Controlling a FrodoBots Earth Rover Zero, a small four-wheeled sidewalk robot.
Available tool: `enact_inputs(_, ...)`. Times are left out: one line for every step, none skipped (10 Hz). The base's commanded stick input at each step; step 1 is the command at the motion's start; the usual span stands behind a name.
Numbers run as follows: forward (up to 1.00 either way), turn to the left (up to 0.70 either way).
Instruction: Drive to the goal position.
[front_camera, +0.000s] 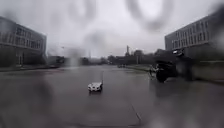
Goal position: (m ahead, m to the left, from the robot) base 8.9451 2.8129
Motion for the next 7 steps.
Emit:
enact_inputs(1.0, 0.0)
enact_inputs(1.0, 0.0)
enact_inputs(1.0, 0.0)
enact_inputs(1.0, 0.0)
enact_inputs(1.0, 0.0)
enact_inputs(1.0, 0.0)
enact_inputs(1.0, 0.0)
